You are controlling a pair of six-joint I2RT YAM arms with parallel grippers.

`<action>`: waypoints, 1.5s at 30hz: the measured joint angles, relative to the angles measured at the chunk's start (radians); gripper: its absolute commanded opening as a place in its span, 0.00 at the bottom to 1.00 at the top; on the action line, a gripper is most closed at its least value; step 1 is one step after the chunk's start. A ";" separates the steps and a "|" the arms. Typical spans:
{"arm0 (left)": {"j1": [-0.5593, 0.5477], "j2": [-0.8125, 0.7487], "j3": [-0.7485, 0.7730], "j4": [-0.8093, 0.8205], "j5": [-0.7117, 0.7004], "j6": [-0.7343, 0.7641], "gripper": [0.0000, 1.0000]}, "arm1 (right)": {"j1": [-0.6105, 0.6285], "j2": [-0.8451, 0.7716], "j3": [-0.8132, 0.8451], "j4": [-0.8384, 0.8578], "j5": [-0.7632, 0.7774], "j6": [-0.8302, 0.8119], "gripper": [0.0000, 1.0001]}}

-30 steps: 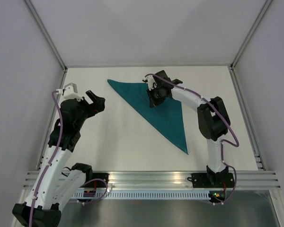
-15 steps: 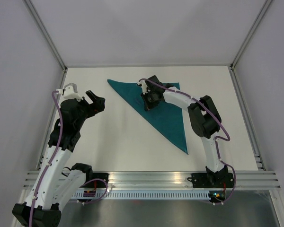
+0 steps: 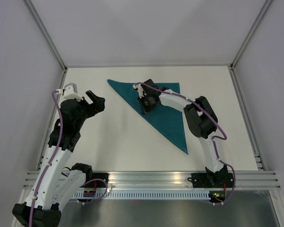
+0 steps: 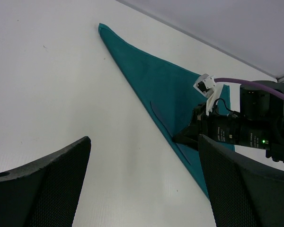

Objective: Fold the napkin, place the utensils inside, and roll it up
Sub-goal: Place the utensil onto the napkin, then fold the napkin

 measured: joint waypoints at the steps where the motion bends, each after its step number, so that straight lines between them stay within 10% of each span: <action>1: 0.000 0.000 0.000 0.000 0.000 0.000 0.97 | 0.002 0.004 0.000 0.000 0.000 0.000 0.00; 35: -0.021 0.062 0.006 0.042 0.082 0.000 0.97 | -0.016 -0.036 0.067 -0.070 -0.013 -0.012 0.45; 45: -0.632 0.383 0.001 0.335 -0.178 0.129 0.96 | -0.490 -0.344 -0.027 -0.076 -0.172 0.008 0.46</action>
